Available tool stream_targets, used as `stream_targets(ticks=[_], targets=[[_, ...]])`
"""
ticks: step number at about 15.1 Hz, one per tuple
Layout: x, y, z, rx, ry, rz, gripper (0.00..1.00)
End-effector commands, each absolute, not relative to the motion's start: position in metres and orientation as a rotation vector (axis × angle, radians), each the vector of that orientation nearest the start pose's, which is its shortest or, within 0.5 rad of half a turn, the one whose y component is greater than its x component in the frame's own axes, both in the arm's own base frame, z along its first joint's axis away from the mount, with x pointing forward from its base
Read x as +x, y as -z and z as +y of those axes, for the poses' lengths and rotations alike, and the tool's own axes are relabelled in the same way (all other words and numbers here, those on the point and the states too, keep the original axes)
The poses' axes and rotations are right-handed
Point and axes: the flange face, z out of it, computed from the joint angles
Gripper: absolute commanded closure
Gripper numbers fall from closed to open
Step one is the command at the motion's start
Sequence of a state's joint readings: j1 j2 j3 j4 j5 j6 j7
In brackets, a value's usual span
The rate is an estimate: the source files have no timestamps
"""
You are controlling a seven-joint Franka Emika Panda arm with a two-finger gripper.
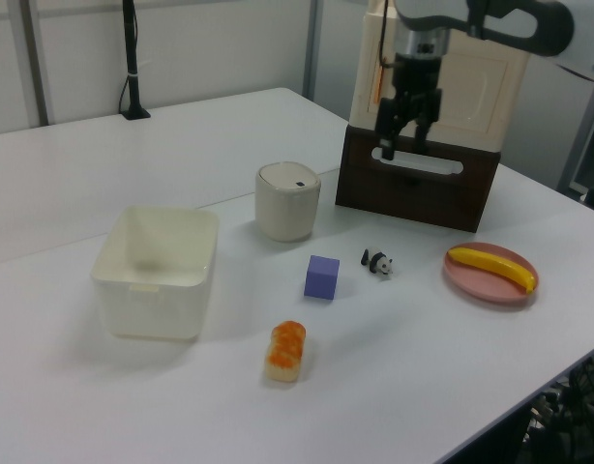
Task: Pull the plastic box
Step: 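Move the gripper across the table toward the translucent plastic box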
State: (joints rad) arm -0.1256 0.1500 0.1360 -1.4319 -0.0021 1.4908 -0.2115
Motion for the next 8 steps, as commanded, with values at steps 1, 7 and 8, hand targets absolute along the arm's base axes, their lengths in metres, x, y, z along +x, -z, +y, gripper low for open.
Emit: stream_targets(ticks=[1, 7, 8], targets=[[0.604, -0.588, 0.038, -3.019, -0.019, -0.499, 0.00], [0.646, -0.539, 0.117, -2.863, 0.152, -1.021, 0.00], [0.647, -0.536, 0.133, -2.836, 0.176, -1.090, 0.00]])
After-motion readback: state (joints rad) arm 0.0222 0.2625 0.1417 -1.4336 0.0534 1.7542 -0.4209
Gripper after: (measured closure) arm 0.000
